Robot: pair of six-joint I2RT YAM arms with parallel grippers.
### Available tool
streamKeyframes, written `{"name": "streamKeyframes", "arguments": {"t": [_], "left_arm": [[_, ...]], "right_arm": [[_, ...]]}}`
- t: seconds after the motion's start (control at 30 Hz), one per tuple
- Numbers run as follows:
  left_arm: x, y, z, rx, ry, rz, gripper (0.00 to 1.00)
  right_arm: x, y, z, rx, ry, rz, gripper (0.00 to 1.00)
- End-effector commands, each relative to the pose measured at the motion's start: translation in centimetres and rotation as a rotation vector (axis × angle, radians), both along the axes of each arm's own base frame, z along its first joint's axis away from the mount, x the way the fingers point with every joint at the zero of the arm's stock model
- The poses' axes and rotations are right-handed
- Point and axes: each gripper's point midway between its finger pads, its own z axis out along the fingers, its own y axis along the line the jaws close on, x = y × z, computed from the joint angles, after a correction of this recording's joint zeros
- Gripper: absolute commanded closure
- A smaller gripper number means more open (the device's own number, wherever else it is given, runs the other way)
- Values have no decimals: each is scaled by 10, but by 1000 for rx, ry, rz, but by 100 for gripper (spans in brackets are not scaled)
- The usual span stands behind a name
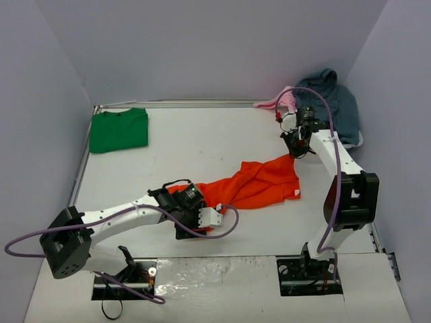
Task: Fold and stack the t-shirts
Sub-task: Flatten out the tshirt
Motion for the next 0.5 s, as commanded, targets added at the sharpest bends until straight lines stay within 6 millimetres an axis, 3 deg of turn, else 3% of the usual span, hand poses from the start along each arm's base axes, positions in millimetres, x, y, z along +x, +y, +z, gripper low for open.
{"name": "streamKeyframes", "arguments": {"t": [0.0,0.17,0.23,0.27,0.37,0.4,0.47], "left_arm": [[-1,-4,-1,7,-3,-19,37],[6,-3,-9,47,-39,-5,40],[12,-2,-11,64,-58,19,47],[13,-2,-12,66,-58,21,56],[16,-4,-9,62,-74,32,71],[18,-3,-9,65,-81,37,83],[18,-3,-9,63,-83,40,96]], "right_arm": [[4,0,8,-15,-13,-5,100],[4,-1,8,-16,-13,-4,100],[4,0,8,-16,-13,-3,100],[4,-1,7,-17,-12,-1,100],[4,0,7,-20,-9,-1,100],[4,0,6,-22,-7,0,100],[4,0,6,-23,-8,-1,100]]}}
